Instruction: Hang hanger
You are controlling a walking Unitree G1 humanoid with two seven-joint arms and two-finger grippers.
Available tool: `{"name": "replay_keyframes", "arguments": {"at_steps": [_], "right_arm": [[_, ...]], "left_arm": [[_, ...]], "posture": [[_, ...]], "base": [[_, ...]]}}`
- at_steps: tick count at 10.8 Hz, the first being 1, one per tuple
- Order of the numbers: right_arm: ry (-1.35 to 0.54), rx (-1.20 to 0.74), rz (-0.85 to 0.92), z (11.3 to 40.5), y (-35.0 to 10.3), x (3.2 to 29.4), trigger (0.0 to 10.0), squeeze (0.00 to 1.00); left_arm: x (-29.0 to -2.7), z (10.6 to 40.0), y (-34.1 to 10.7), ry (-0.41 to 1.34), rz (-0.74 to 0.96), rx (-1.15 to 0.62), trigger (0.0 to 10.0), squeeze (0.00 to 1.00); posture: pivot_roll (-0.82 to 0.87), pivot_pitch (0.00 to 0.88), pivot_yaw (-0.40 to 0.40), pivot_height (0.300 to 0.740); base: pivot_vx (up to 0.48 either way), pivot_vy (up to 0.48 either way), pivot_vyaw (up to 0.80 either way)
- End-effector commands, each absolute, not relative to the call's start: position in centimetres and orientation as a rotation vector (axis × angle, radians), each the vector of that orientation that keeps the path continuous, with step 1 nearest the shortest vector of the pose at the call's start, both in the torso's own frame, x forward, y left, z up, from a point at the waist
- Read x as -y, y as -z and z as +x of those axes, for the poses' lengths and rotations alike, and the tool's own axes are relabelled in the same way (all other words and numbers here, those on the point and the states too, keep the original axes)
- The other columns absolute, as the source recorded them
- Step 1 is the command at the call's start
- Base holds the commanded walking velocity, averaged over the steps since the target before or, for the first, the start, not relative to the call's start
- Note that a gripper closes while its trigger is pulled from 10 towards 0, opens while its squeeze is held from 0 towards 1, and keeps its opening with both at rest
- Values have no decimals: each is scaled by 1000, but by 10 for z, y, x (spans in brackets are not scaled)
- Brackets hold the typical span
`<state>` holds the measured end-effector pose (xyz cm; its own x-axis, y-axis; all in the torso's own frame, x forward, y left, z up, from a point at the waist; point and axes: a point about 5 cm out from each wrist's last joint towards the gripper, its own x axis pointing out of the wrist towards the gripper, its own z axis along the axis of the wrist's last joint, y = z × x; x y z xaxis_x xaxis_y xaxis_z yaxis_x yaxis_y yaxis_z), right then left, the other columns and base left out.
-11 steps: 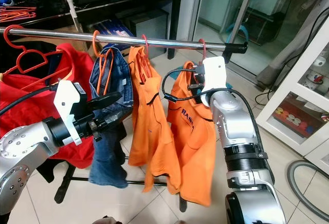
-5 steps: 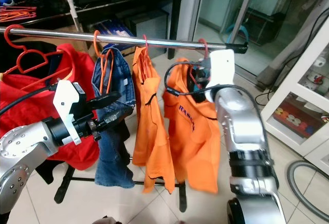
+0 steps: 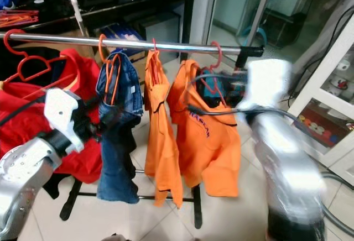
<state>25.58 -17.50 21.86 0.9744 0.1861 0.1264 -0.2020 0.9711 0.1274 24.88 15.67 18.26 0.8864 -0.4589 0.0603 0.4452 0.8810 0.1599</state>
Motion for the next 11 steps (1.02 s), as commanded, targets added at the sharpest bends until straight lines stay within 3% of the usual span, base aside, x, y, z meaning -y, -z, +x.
{"name": "replay_keyframes", "arguments": {"at_steps": [1,2,5,11], "right_arm": [[-260,145,192,244,-220,168,10000,0],[-287,84,183,240,-201,158,10000,0],[-313,-35,246,240,-172,133,10000,0],[-312,-12,248,255,-170,115,10000,0]], "left_arm": [[-160,248,-186,399,152,116,10000,0],[-161,246,-178,374,158,104,10000,0],[-160,244,-183,330,175,136,10000,0],[-168,249,-184,259,219,131,10000,0]], "posture": [[-78,0,23,740],[-79,0,20,740],[-69,0,-3,740],[-48,0,-17,740]], "base": [[0,0,0],[0,0,0],[0,480,0],[0,446,0]]}}
